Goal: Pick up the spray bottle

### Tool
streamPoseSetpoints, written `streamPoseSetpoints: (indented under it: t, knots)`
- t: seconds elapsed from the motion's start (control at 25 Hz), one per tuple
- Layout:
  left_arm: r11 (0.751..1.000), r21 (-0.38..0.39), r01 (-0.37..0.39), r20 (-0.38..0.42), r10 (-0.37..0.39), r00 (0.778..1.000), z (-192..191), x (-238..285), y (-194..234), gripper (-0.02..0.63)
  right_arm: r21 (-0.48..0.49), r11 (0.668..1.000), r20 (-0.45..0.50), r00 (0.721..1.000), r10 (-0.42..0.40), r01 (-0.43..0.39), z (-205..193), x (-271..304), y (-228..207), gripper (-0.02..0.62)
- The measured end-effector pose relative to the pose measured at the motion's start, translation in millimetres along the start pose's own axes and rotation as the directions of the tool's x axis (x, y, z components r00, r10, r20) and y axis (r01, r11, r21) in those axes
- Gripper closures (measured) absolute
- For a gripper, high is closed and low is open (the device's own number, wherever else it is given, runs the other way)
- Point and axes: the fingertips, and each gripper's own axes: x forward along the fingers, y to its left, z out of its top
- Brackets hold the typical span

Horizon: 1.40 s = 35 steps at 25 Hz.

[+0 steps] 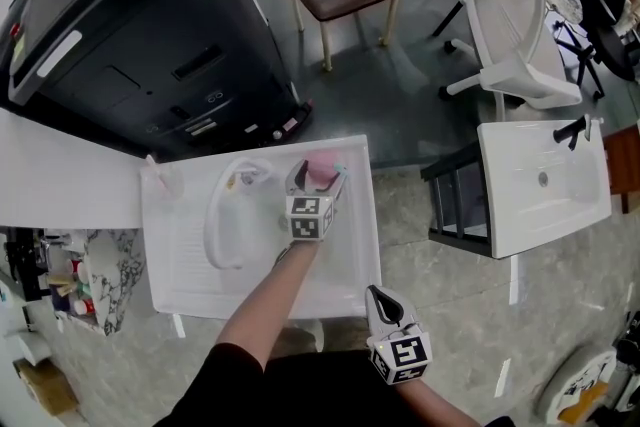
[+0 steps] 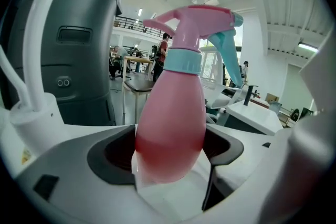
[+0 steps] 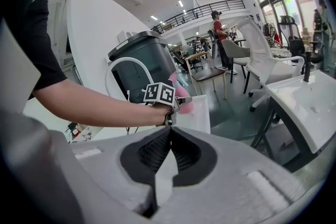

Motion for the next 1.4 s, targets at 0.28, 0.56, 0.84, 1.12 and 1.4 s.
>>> streamPoseSetpoints:
  t: [0.28,0.56,0.84,1.12,1.4]
  knots:
    - [1.0,-0.013,-0.01,-0.008,0.01,1.0,11.8,-32.4,-3.2,0.215,0.053,0.998,0.048,0.998,0.031,-0.034,20.7,4.2,16.5,0.595]
    - [0.998,0.061,-0.013,-0.002,0.013,1.0,9.5,-91.7,-20.3,0.215,0.058,0.998,0.068,0.997,0.035,-0.039,18.8,-4.7,49.8,0.595]
    - [0.992,0.113,0.055,0.04,-0.06,0.997,9.3,-151.0,-50.8,0.215,0.039,0.999,0.08,0.997,0.019,-0.022,4.1,-24.9,83.5,0.596]
    - [0.981,0.107,0.161,0.03,-0.165,0.986,-7.5,-234.2,-85.0,0.215,0.044,0.997,0.13,0.989,-0.072,0.067,-7.7,-58.9,103.9,0.595]
    - [0.976,0.109,0.191,0.042,-0.196,0.98,-28.2,-325.7,-97.7,0.215,0.029,0.992,0.178,0.976,-0.127,0.124,-18.9,-96.1,140.5,0.595]
